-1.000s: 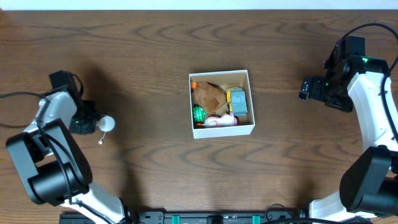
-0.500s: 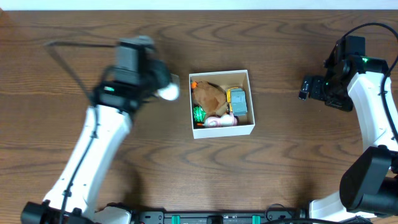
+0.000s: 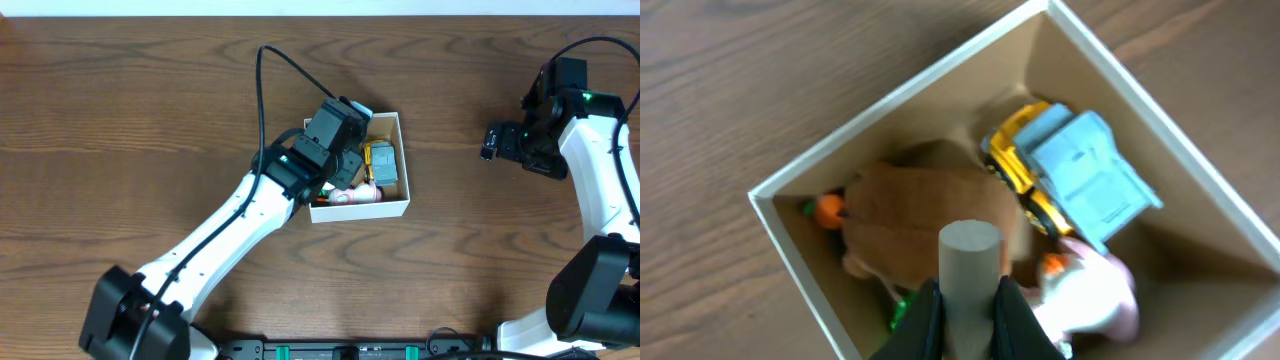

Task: Pack container
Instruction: 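Carry the paddle-ball toy into the box and release it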

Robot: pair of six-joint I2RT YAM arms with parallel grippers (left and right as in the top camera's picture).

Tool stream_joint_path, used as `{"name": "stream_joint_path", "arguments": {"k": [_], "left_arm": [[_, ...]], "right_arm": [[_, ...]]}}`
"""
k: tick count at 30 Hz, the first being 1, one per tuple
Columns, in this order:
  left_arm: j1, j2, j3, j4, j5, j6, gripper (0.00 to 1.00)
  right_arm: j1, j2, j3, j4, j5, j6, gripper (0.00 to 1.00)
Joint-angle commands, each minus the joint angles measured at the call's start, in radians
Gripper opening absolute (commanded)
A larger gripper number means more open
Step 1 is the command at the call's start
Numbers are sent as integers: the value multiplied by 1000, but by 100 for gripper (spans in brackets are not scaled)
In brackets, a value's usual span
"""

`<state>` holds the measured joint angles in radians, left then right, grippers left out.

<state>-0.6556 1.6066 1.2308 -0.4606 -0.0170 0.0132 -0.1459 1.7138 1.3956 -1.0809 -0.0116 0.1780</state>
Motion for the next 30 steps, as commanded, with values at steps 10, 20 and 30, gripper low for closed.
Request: {"name": "stream_joint_path", "arguments": {"k": [10,20,30], "left_arm": [[2,31,-3,14,-44,32,67],[45,-36,-3,-29,-108,-61,82],[332,-159,-3,-123,-103,-246,88]], "right_arm": [[-3,2,-5,-3,-5,-11,99],[-3,2,-5,1,-4,-11,99],[90,-3,-5,62,-27,-81,99]]}}
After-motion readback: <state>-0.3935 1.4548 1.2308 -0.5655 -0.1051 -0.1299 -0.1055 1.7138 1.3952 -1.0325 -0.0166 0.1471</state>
